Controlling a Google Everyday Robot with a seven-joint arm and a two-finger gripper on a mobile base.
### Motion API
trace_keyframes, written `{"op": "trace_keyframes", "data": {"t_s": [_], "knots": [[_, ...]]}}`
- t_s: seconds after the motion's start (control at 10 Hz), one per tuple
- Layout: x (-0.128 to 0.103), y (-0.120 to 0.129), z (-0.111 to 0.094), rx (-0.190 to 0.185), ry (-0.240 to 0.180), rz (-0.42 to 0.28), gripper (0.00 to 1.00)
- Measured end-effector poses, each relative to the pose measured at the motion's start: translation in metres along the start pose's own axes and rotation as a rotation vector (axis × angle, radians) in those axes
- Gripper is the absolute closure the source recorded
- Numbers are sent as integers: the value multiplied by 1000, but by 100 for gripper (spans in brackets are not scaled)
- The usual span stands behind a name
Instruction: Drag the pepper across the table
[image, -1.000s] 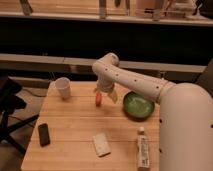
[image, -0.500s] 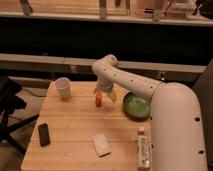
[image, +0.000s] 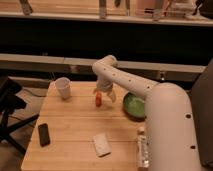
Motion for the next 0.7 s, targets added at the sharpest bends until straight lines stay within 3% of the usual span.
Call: {"op": "trace_keyframes", "data": {"t_s": [0.7], "knots": [[11, -12, 16, -5, -22, -8, 20]]}}
